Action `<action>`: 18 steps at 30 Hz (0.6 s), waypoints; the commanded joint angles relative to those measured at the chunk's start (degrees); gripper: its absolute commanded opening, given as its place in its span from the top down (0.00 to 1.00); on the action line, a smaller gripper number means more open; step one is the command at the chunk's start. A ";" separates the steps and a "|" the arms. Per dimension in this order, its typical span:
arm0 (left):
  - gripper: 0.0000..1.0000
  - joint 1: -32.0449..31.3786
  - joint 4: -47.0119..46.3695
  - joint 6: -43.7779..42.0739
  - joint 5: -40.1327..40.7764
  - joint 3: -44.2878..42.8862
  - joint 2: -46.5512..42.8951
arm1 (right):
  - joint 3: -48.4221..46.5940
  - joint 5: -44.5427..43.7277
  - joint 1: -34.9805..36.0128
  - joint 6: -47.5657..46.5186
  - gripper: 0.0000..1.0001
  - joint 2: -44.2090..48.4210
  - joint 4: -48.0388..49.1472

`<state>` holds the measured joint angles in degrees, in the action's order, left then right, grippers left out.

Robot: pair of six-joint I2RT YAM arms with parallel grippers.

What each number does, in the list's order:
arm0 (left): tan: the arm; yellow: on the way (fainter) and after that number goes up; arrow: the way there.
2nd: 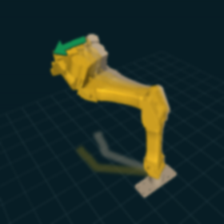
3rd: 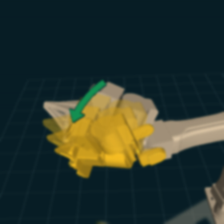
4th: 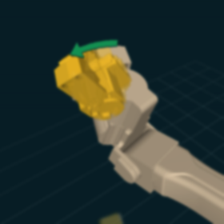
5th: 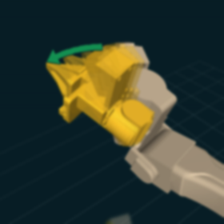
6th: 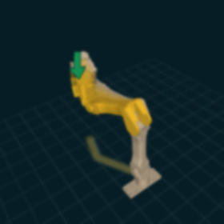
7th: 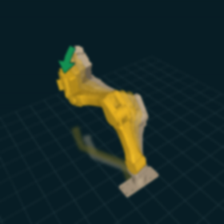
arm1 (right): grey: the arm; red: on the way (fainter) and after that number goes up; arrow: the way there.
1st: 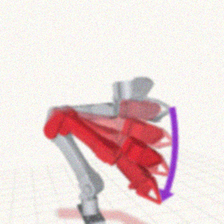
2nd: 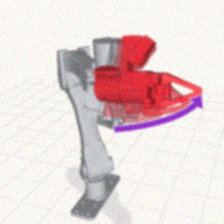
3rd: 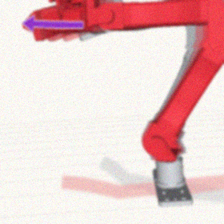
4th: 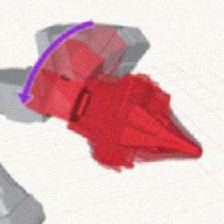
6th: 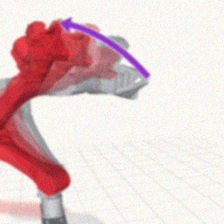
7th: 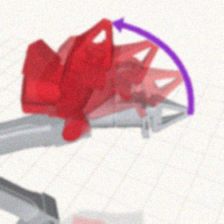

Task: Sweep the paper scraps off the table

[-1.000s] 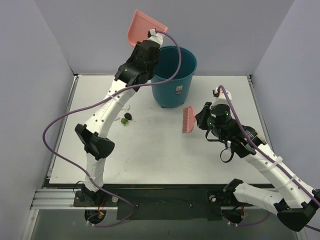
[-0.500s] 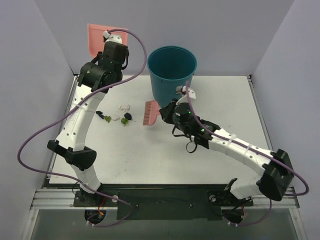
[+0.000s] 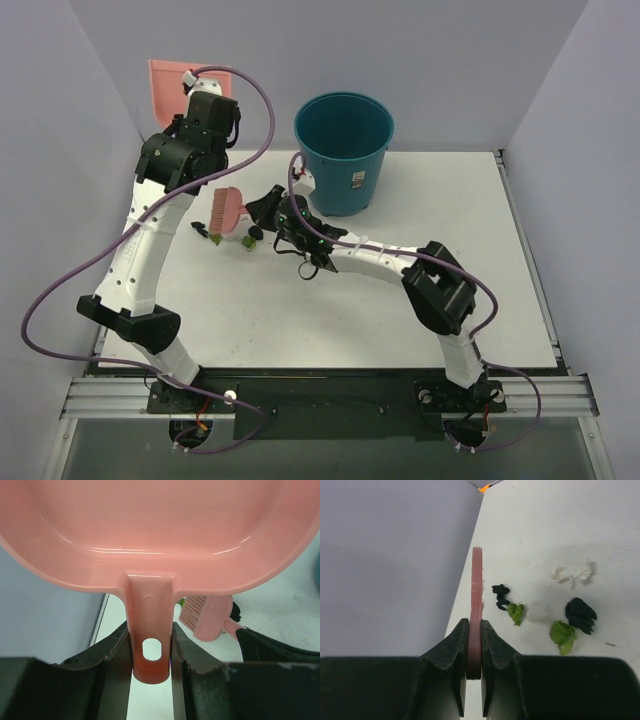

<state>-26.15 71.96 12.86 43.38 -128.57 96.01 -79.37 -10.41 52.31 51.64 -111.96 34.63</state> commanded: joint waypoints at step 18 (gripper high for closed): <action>1.00 2.51 -3.41 -0.21 1.98 3.59 -4.07 | -40.51 2.07 0.86 8.05 1.00 -31.30 -8.35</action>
<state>-24.21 71.50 12.88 44.16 -124.81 94.30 -115.83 -5.74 52.82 59.83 -142.45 28.36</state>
